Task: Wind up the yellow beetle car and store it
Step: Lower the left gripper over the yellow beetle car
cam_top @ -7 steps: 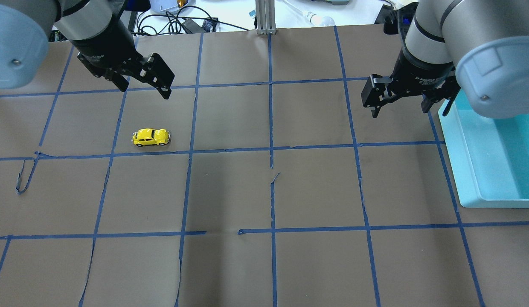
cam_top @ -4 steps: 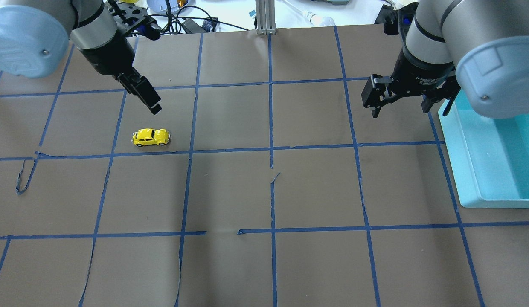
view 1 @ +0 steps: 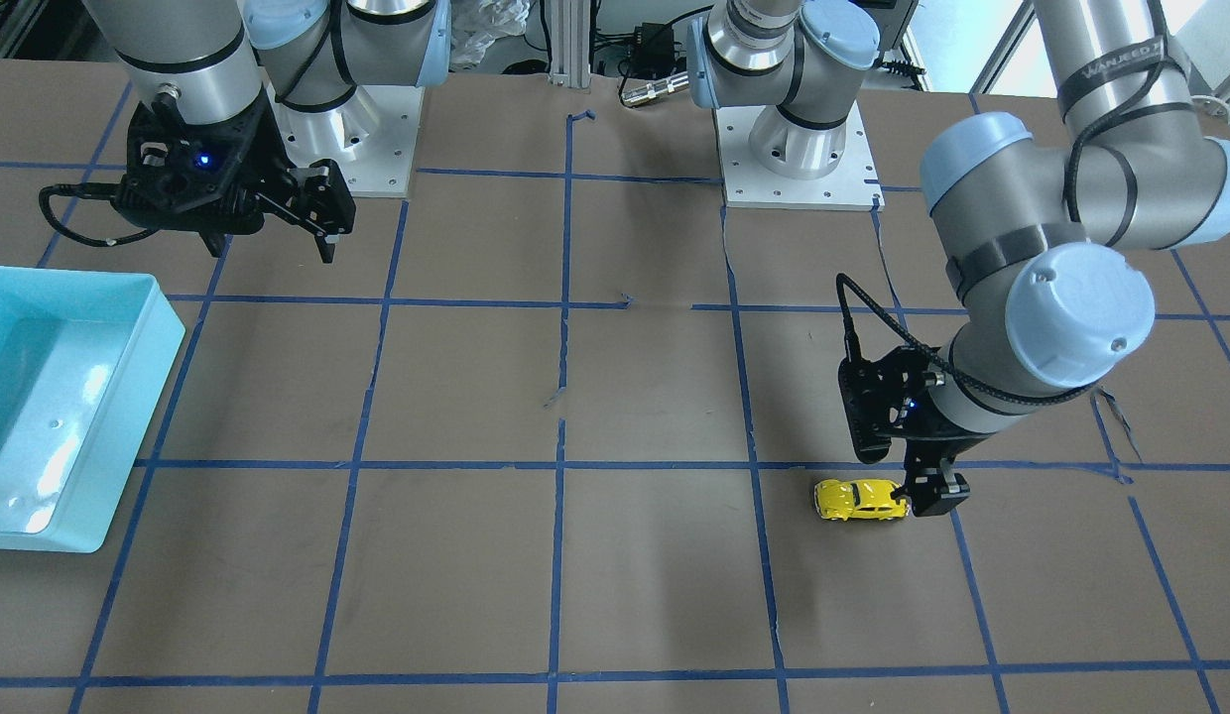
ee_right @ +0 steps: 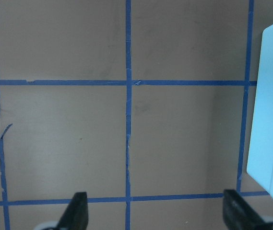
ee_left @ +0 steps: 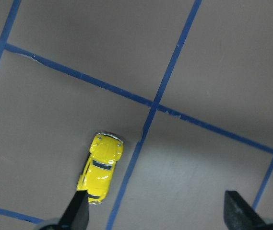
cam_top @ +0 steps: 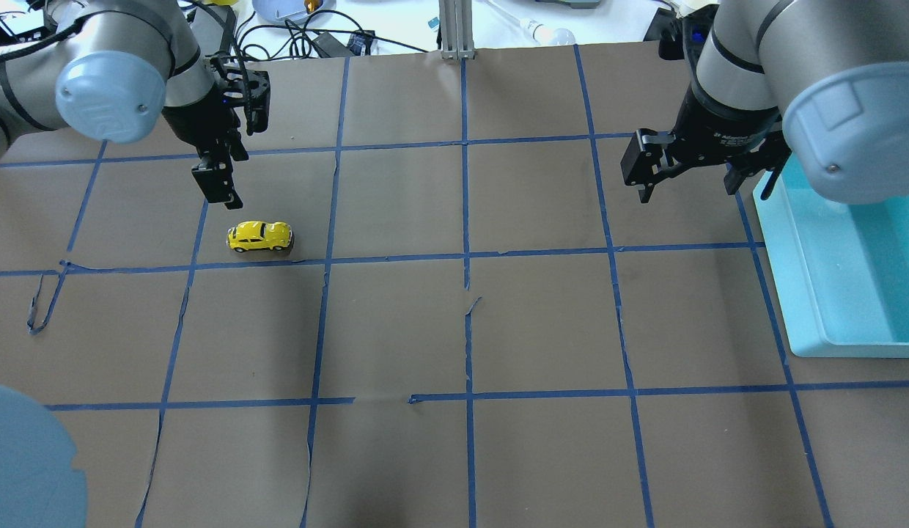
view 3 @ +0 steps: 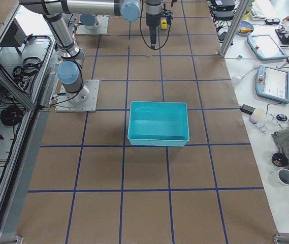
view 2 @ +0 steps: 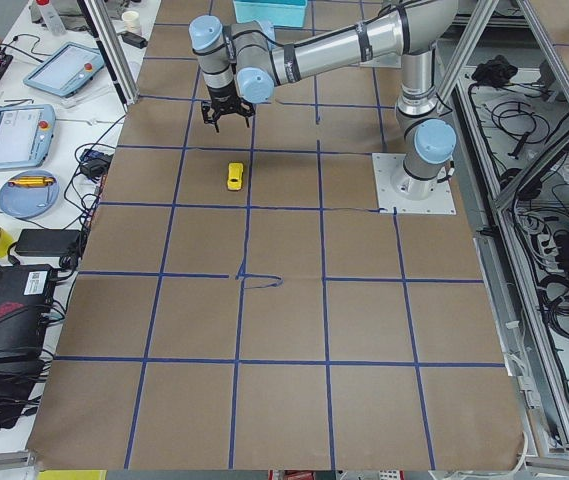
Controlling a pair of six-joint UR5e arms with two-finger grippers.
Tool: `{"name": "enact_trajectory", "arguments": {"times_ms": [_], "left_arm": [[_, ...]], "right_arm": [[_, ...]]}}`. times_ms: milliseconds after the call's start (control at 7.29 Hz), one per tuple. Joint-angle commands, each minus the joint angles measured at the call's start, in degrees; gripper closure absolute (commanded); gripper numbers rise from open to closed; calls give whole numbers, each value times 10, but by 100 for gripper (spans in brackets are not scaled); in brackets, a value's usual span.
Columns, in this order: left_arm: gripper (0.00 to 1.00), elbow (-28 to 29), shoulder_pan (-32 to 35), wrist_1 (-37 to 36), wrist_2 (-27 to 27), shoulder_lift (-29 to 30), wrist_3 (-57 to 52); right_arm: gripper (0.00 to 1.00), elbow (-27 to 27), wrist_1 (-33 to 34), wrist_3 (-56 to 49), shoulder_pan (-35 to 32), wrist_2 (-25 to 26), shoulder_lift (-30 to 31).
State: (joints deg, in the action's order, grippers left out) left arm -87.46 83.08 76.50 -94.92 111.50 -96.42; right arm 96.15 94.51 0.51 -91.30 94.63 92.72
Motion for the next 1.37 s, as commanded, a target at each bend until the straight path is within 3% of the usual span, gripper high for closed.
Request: {"name": "enact_trajectory", "arguments": {"times_ms": [0, 275, 549, 961, 1235], "left_arm": [[2, -7, -12, -63, -18, 43, -98], [4, -62, -32, -166, -13, 61, -131], [6, -98, -42, -173, 24, 61, -131], [6, -108, -42, -185, 25, 64, -127], [19, -126, -42, -199, 25, 60, -127]], "right_arm": [[0, 0, 0, -1, 0, 0, 0], [0, 0, 0, -1, 0, 0, 0], [0, 0, -1, -1, 0, 0, 0], [0, 1, -1, -2, 1, -1, -1], [0, 1, -2, -1, 1, 0, 0]]}}
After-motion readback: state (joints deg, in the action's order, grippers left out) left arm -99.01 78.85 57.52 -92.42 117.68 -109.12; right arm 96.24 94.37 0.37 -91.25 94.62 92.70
